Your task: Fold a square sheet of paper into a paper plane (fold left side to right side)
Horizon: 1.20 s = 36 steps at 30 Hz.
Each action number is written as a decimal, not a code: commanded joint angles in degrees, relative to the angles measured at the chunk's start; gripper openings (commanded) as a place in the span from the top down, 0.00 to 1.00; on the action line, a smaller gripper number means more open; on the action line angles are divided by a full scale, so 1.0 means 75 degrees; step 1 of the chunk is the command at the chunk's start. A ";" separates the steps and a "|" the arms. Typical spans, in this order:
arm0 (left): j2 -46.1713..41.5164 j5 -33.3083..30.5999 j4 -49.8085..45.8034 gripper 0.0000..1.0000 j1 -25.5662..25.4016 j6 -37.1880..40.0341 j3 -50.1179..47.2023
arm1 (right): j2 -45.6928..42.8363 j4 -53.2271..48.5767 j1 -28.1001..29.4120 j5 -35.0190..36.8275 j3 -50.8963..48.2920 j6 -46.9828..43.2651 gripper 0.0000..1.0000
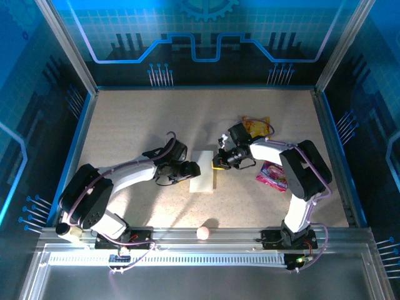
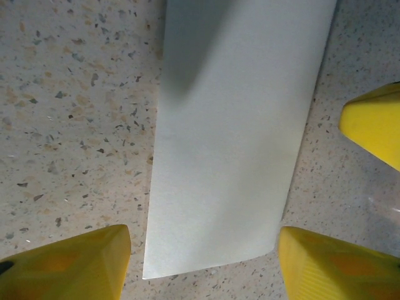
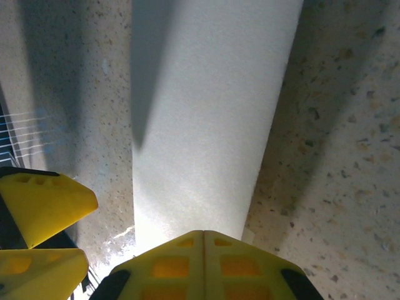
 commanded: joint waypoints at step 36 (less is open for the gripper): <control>0.1104 0.0217 -0.0019 0.60 0.0038 0.0260 0.0549 | 0.0665 -0.0547 0.0137 0.0290 0.0075 -0.0726 1.00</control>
